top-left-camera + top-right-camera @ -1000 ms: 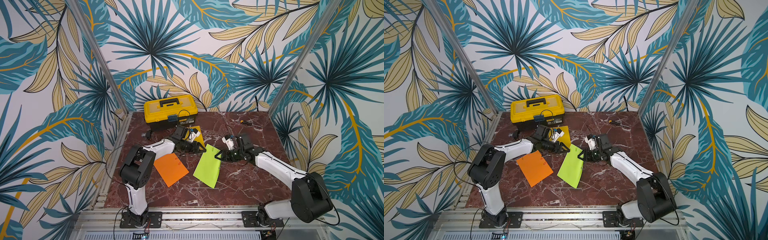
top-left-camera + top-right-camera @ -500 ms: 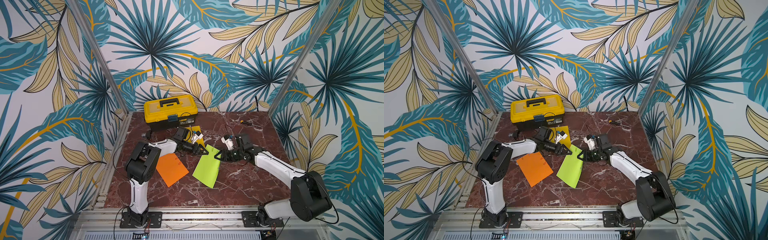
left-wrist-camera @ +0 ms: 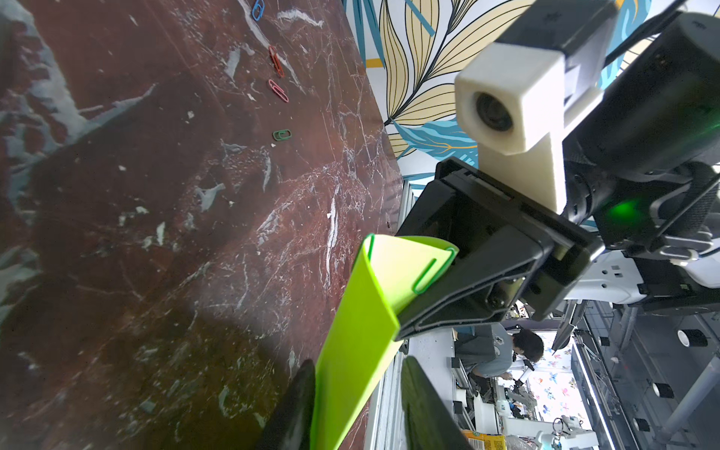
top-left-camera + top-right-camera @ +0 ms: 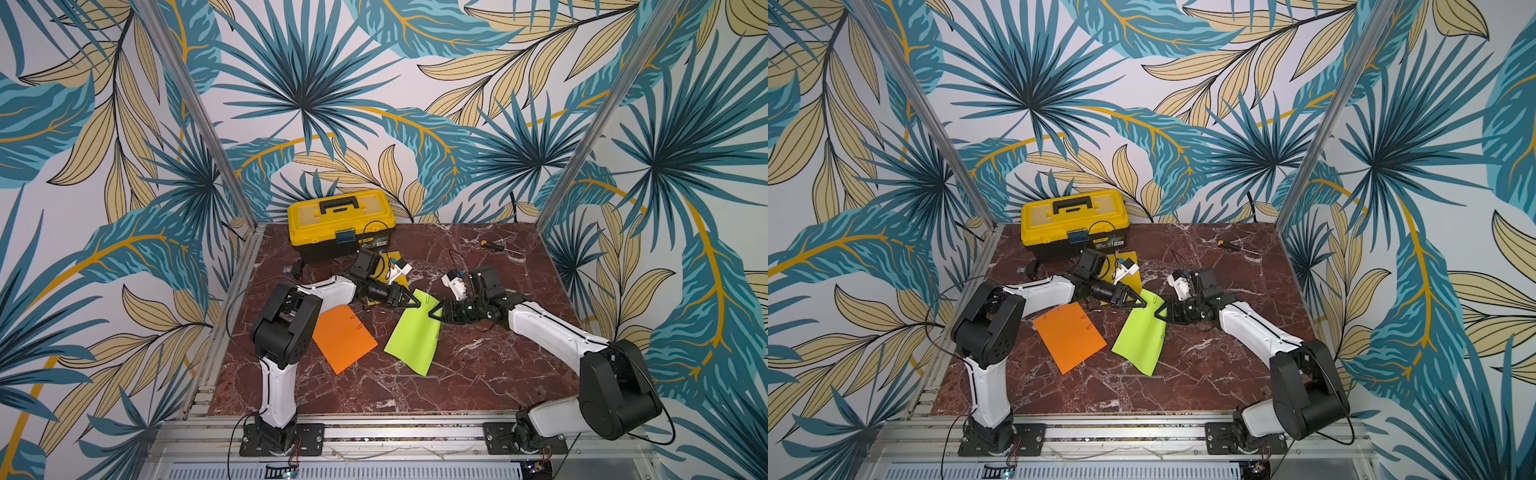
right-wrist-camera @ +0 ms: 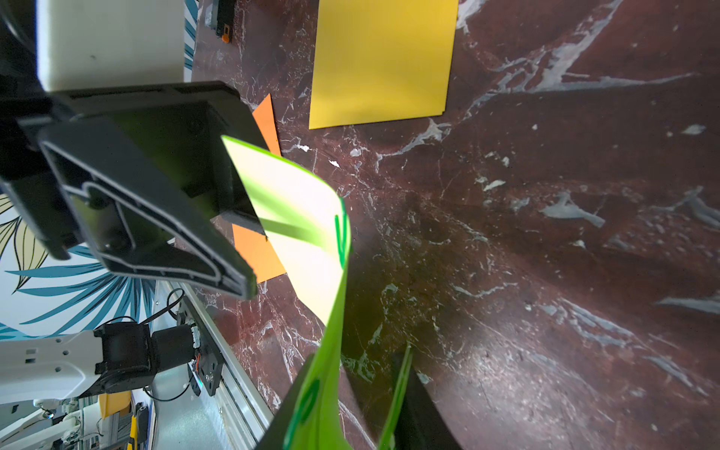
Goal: Unclip the paperclips from the documents
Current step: Pick up the document from the center of the board.
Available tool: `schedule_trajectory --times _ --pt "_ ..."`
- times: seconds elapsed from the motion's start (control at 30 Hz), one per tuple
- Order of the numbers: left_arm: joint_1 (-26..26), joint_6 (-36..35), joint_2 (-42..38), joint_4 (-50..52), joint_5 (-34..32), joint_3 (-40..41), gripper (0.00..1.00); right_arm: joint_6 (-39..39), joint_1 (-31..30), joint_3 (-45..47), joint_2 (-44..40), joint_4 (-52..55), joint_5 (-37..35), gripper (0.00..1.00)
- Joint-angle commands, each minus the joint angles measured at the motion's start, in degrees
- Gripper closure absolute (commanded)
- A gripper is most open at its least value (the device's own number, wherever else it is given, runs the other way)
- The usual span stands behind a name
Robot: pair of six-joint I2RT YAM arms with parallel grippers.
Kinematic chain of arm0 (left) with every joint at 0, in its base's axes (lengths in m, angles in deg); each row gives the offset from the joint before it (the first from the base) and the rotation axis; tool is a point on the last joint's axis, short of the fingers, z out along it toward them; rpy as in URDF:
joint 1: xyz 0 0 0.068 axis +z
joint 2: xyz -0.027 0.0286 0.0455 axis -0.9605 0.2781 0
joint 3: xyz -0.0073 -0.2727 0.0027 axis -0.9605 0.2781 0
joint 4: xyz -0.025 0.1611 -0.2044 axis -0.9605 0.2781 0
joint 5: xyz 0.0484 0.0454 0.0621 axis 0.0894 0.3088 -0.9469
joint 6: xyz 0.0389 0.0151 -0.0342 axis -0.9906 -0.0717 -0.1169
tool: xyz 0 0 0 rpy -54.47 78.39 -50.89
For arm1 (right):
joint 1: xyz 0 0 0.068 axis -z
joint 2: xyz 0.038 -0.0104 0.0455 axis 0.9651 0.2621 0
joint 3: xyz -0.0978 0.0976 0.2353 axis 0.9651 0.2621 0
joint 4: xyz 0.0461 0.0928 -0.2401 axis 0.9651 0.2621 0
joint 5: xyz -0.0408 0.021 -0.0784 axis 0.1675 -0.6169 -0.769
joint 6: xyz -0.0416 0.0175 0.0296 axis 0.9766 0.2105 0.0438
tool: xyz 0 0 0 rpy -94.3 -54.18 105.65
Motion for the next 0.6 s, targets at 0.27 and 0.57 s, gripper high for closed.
schedule_trajectory --times 0.27,0.57 --pt "-0.82 -1.90 -0.66 -0.73 -0.32 -0.03 0.60 2.14 0.16 -1.53 0.38 2.22 0.56 0.68" --pt "-0.73 -1.61 -0.47 -0.73 0.12 -0.72 0.82 1.83 0.11 -0.83 0.34 1.71 0.89 0.68"
